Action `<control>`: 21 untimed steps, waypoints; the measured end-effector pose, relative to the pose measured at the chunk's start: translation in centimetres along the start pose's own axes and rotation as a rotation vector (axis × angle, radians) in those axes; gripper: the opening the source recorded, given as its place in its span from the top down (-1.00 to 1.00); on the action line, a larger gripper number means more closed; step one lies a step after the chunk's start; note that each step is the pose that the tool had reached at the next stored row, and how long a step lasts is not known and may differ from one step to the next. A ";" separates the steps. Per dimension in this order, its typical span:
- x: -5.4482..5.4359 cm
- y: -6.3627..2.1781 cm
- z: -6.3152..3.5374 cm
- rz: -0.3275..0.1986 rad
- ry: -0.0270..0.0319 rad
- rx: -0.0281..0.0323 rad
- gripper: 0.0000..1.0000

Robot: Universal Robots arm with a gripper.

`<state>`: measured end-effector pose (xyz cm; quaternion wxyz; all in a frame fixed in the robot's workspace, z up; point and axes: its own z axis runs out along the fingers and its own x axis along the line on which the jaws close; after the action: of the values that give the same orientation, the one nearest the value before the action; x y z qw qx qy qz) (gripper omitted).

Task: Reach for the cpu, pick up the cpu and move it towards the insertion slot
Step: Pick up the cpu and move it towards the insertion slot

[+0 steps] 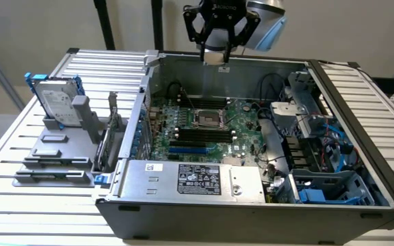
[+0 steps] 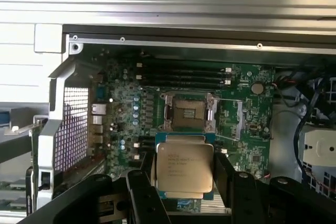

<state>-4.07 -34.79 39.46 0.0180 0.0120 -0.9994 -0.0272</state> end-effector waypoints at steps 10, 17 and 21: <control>-0.7 -0.03 0.62 0.047 -0.0038 -0.0515 -0.09; -0.8 1.10 1.23 0.055 -0.0043 -0.0519 -0.09; -0.9 1.26 1.54 0.055 -0.0043 -0.0519 -0.09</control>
<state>-3.31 -33.43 37.96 0.0169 -0.0160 -0.9983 -0.0526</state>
